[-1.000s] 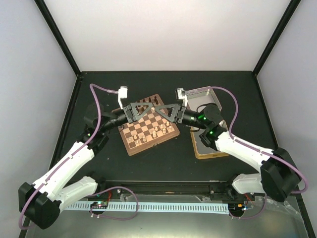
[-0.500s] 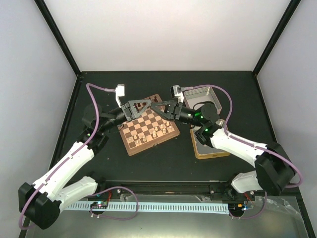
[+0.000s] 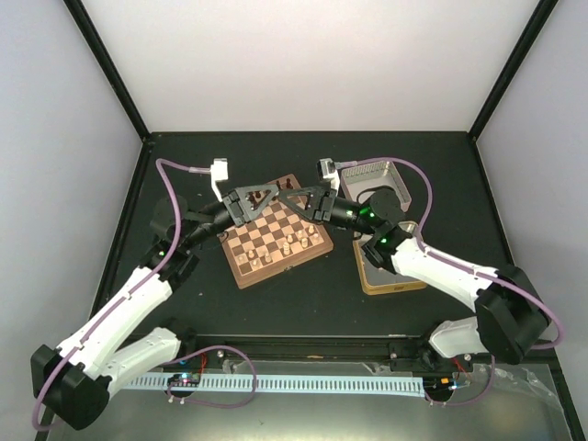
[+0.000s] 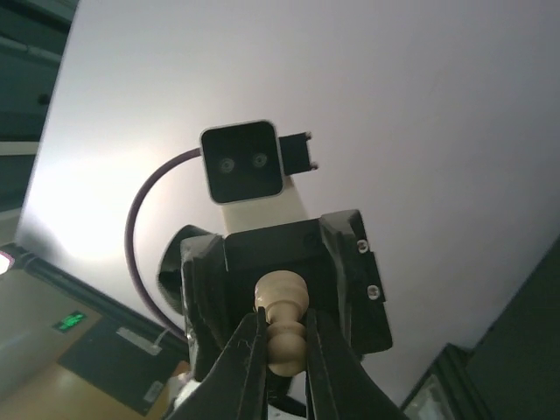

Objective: Set up the chess pieces on the board
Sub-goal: Place the chess piece on the chessboard.

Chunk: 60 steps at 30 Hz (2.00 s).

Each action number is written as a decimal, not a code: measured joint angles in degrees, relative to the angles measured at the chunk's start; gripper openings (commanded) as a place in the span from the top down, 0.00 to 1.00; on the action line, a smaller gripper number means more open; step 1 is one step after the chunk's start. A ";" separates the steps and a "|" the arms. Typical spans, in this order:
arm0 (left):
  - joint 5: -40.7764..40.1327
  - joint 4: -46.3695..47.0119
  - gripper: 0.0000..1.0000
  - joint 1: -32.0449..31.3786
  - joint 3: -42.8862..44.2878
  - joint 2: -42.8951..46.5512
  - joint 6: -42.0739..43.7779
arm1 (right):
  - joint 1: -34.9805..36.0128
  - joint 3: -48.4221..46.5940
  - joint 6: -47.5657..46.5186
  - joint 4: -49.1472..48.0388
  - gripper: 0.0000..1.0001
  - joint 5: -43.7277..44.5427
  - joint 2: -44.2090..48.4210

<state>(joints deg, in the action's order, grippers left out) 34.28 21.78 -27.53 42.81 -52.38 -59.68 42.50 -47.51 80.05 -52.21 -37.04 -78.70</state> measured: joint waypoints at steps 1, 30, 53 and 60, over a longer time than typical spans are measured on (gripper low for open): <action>-1.27 -1.60 0.41 0.00 0.00 0.55 0.52 | 0.00 -0.20 -1.31 2.21 0.99 0.33 0.44; -55.04 -47.89 0.13 0.20 -1.18 25.70 37.64 | 8.11 -53.53 -53.44 103.23 0.97 29.62 -32.92; -63.49 -50.93 0.13 0.20 -3.58 30.64 37.62 | 13.79 -74.51 -58.16 118.16 0.91 36.33 -54.07; -63.47 -50.90 0.13 0.20 -3.65 30.64 37.59 | 13.86 -75.82 -59.23 118.44 0.90 35.67 -56.19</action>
<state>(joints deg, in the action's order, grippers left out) -29.19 -29.12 -27.33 39.16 -21.74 -22.09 56.36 -123.33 20.82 66.24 -1.37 -134.89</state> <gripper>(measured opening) 0.867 0.104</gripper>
